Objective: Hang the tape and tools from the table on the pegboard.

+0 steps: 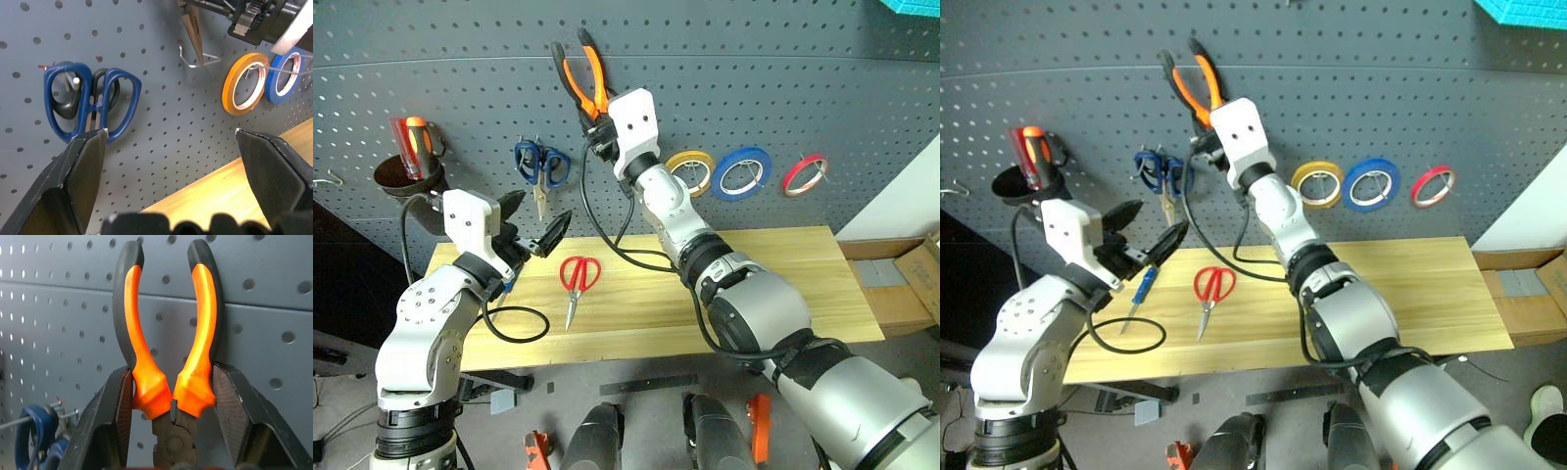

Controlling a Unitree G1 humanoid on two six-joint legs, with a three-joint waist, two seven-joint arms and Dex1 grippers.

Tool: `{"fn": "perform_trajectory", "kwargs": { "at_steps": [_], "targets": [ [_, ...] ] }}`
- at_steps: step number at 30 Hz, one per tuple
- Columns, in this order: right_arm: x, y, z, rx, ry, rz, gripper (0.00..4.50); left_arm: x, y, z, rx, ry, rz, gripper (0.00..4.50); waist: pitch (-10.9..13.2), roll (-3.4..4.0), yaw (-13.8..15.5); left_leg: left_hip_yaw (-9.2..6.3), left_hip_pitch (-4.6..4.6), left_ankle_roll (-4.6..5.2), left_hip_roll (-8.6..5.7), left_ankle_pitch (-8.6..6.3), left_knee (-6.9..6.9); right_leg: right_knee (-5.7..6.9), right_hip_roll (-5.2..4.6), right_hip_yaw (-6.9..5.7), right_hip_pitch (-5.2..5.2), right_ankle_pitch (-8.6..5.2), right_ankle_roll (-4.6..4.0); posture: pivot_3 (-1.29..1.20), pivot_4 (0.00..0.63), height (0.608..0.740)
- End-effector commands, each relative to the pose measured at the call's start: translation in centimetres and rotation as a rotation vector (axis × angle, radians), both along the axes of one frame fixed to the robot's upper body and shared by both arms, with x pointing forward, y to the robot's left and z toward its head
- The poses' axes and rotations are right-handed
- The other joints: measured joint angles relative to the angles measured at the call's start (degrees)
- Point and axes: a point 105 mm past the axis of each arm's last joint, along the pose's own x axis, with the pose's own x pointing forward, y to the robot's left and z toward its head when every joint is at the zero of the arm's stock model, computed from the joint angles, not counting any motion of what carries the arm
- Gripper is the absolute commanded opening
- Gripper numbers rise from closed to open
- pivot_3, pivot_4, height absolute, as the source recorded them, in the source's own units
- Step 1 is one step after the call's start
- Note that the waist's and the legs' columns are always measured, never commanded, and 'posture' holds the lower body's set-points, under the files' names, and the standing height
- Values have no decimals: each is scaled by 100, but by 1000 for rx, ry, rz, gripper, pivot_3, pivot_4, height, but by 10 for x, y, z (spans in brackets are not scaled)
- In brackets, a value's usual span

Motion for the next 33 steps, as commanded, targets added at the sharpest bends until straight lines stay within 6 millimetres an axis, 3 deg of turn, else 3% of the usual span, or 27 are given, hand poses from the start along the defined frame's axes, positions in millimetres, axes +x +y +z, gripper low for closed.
{"fn": "perform_trajectory", "kwargs": {
  "at_steps": [1, 15, 27, 33],
  "targets": [
    [-7, 6, 27, 11, -81, -3, 1878, -5, -3, 17, 26, -58, -19, 4500, 3, 2, 9, -1, 0, 0, 0, 0, 0, 0, 0, 0, 0, 0, -1, 319, 248, 740],
    [-9, -7, 53, 106, -144, -30, 1878, -9, 7, 21, 56, -73, 34, 4500, 46, 25, 103, -20, 0, -4, -1, 2, -3, 6, 8, -14, 2, 2, -11, 351, 253, 740],
    [12, -23, -12, -176, -104, -186, 1878, -12, 6, 22, 90, -98, 68, 4500, 46, 25, 133, -20, 2, -14, -2, 7, -8, 6, 10, -15, 3, -4, -22, 379, 239, 740],
    [15, -28, -21, -179, -77, -207, 1877, -10, 4, 21, 96, -107, 68, 4500, 47, 25, 134, -20, 2, -23, -2, 12, -13, 5, 15, -16, 2, -4, -23, 366, 242, 740]
  ]
}}
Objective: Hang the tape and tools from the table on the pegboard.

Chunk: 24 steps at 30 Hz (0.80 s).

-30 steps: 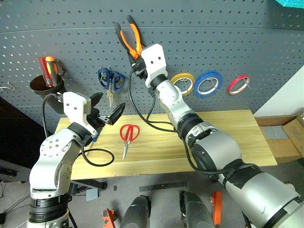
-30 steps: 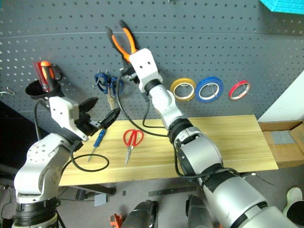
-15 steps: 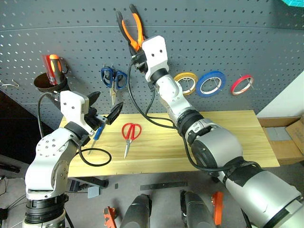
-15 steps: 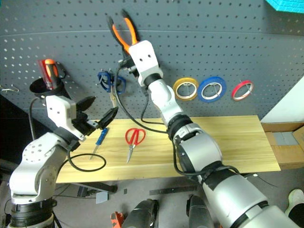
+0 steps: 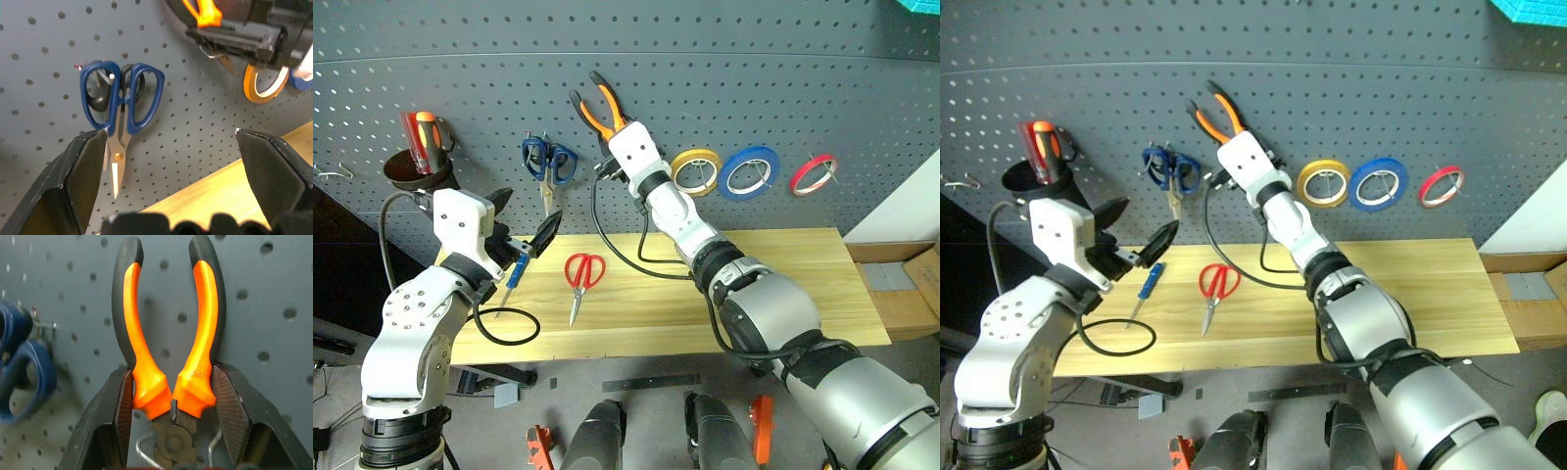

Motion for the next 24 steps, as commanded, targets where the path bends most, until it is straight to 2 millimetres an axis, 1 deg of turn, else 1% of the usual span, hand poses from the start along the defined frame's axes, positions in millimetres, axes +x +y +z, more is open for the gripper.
{"fn": "perform_trajectory", "kwargs": {
  "at_steps": [1, 3, 7, 10, 12, 14, 15, 16, 17, 20, 24],
  "targets": [
    [0, -4, 13, 44, -32, -15, 1877, -4, -5, 14, 24, -72, -9, 4500, 0, 0, 0, 0, 0, 0, 0, 0, 0, 0, 0, 0, 0, 0, 0, 361, 242, 740],
    [2, -6, 11, 56, -17, -24, 1877, -3, -5, 14, 24, -71, -11, 4500, 0, 0, 0, 0, 0, 0, 0, 0, 0, -1, 1, 0, 1, 0, 0, 355, 243, 740],
    [10, -19, 8, 107, 33, -78, 1877, 0, -8, 13, 17, -69, -20, 4500, 0, 0, 0, -1, 0, 0, 1, 0, 0, -2, 1, -1, 1, 0, -1, 337, 241, 740],
    [13, -26, 2, 126, 60, -103, 1877, 3, -10, 12, 2, -61, -27, 4500, 0, 0, -7, -4, 0, -1, 1, 1, 0, -1, 0, -5, 3, 0, -2, 310, 240, 740],
    [14, -31, 0, 171, 80, -110, 1877, 5, -12, 10, -5, -55, -34, 4500, 0, 0, -11, -5, 0, -3, 1, 2, 0, -1, 0, -6, 5, 4, -7, 292, 241, 740],
    [14, -35, -4, 196, 89, -118, 2592, 7, -14, 8, -9, -51, -41, 4500, 0, 0, -9, -9, 1, -4, 1, 3, 0, -1, 1, -10, 8, 7, -11, 269, 243, 740],
    [15, -37, -5, 200, 92, -125, 2818, 9, -15, 8, -13, -50, -46, 4500, 0, 0, -10, -13, 2, -4, 1, 3, 0, -1, 1, -15, 12, 9, -15, 262, 244, 740],
    [15, -38, -7, 203, 91, -135, 3200, 10, -16, 7, -16, -49, -48, 4500, 0, 1, -13, -14, 3, -2, 0, 2, 0, -2, 2, -17, 13, 12, -19, 248, 245, 740],
    [15, -39, -8, 204, 89, -140, 3480, 12, -17, 6, -19, -48, -50, 4500, 0, 1, -14, -14, 4, 0, 0, 2, 0, -2, 5, -18, 13, 15, -24, 241, 246, 740],
    [12, -42, -6, 232, 64, -141, 4456, 17, -21, 3, -33, -41, -57, 4500, 3, 5, -30, -19, 21, -1, 2, 4, 0, -7, 20, -25, 34, 23, -38, 202, 248, 740],
    [3, -41, 5, 303, -3, -107, 4456, 23, -24, -3, -59, -35, -55, 4500, 10, 16, -50, -20, 30, -9, 16, 8, 0, -7, 38, -26, 41, 25, -44, 167, 243, 740]
  ]
}}
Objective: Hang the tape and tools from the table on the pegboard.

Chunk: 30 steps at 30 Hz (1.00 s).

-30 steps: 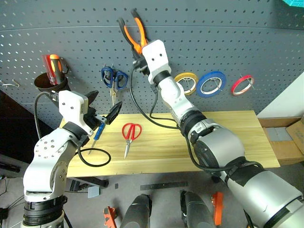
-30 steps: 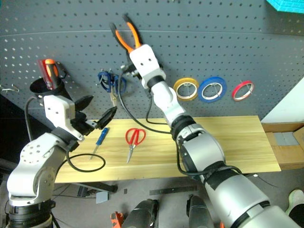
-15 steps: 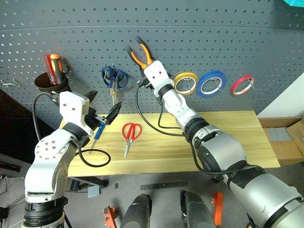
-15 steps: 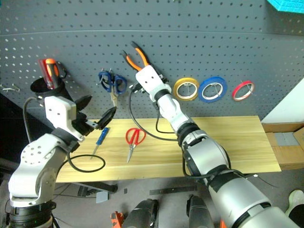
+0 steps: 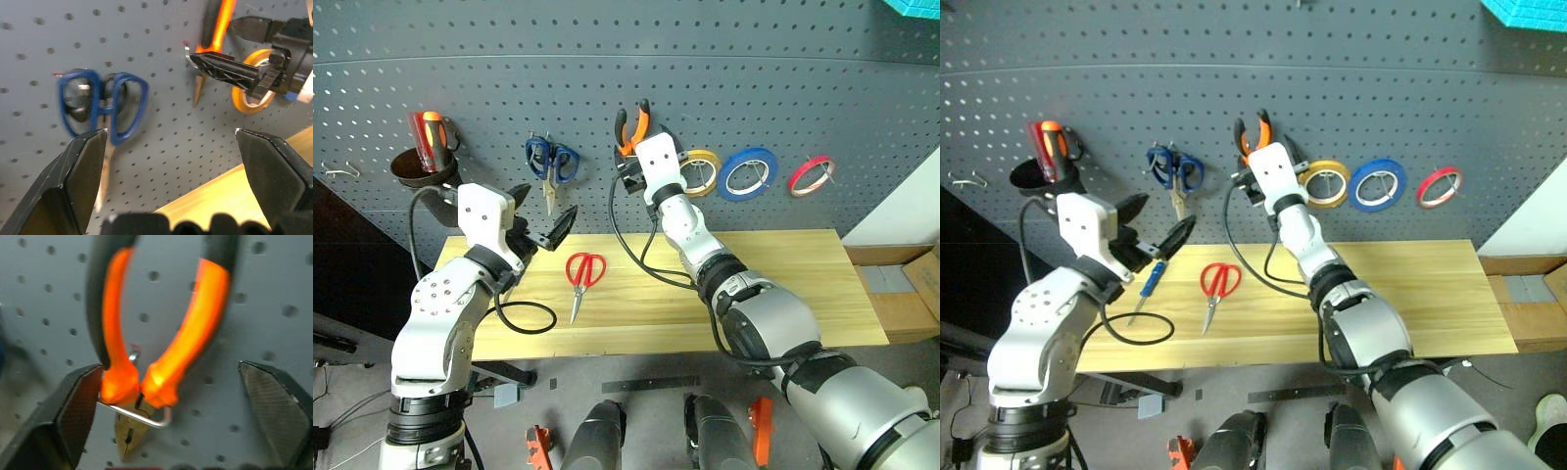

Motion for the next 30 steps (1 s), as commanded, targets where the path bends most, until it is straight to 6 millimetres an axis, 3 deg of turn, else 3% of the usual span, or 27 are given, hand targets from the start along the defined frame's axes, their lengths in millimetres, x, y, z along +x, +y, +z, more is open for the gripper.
{"fn": "perform_trajectory", "kwargs": {
  "at_steps": [1, 4, 8, 16, 21, 25, 28, 30],
  "targets": [
    [-9, -10, 29, 135, -120, -4, 4456, 2, -6, 5, -4, -47, -5, 4500, 1, 2, -4, 1, 0, -2, 1, 1, 0, 0, 1, -1, 0, 0, 0, 163, 240, 740],
    [-28, -11, 48, 224, -207, 35, 4456, 3, -9, 1, -19, -45, -7, 4500, 1, 1, -13, 0, -4, -5, 2, 3, 0, -3, 1, 3, -3, 1, -1, 142, 228, 740],
    [-52, -11, 58, 241, -262, 99, 4456, 6, -12, -6, -40, -35, -4, 4500, -1, 1, -62, 8, -12, -25, 2, 8, 0, -6, 1, 14, -17, 1, 0, 101, 216, 740],
    [-73, -17, 44, 228, -177, 165, 4456, 10, -18, -11, -76, -33, -15, 4500, -5, 0, -196, 13, -9, -13, 8, -3, -1, -6, 5, 17, -18, 1, -1, 83, 196, 740],
    [-102, -33, 44, 202, -168, 226, 4456, 7, -24, -18, -50, -9, -59, 4500, -8, -1, -187, 14, -10, -13, 11, -4, 1, -6, 8, 18, -17, 1, -1, 76, 190, 740],
    [-115, -34, 28, 182, -53, 298, 3569, 7, -27, -18, -10, -9, -96, 4500, -11, -3, -194, 18, -9, -8, 10, -7, 2, -8, 8, 21, -16, 1, 0, 58, 188, 740],
    [-98, -22, -4, 132, 208, 314, 2606, 6, -29, -19, 32, -5, -139, 4500, -12, -3, -245, 21, -5, -7, 17, -7, 2, -5, 12, 21, -15, 1, -1, 44, 191, 740],
    [-88, -18, -15, 127, 329, 314, 2003, 6, -31, -20, 52, -3, -163, 4500, -12, -2, -276, 22, -4, -8, 21, -6, 2, -6, 15, 20, -12, 4, -5, 40, 191, 740]
  ]
}}
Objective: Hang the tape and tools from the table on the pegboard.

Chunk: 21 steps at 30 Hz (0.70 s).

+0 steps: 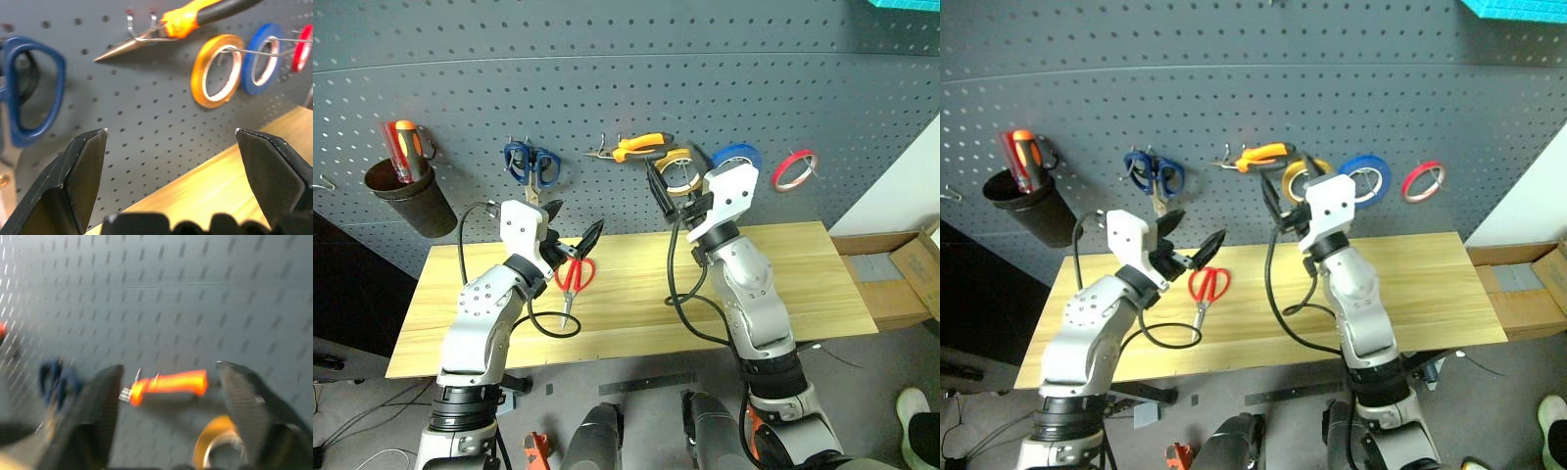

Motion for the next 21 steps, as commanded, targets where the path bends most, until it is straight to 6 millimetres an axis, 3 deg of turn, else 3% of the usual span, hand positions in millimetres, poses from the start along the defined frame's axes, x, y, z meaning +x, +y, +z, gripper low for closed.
{"fn": "perform_trajectory", "kwargs": {
  "at_steps": [1, 5, 11, 17, 21],
  "targets": [
    [14, 11, -10, -45, 183, 42, 1693, -2, -5, 10, 39, -49, -52, 4500, 0, 0, -29, 0, 0, 0, 2, 0, 0, -1, 1, 0, 0, 1, -2, 37, 191, 740],
    [40, 7, -7, -42, 271, -8, 1693, 1, -4, 11, 36, -50, -56, 4500, 0, 0, -41, 5, 1, -1, 7, 2, 7, 1, 7, -2, 2, 7, -10, 30, 189, 740],
    [72, -6, 13, -35, 271, -71, 1693, 4, -6, 13, 36, -57, -61, 4500, 0, 0, -47, 16, 0, 0, 11, 1, 8, 0, 8, -5, 3, 11, -13, 29, 189, 740],
    [76, 0, 53, -1, 195, -30, 1693, 5, -7, 13, 34, -60, -64, 4500, 0, 0, -62, 44, -26, -1, 53, 0, 7, -1, 8, 5, -29, 11, -13, 25, 190, 740],
    [71, 14, 74, 21, 168, 35, 1693, 6, -7, 13, 31, -60, -64, 4500, 0, 0, -68, 55, -24, 3, 60, -4, 5, -3, 11, 6, -30, 11, -13, 19, 191, 740]
  ]
}}
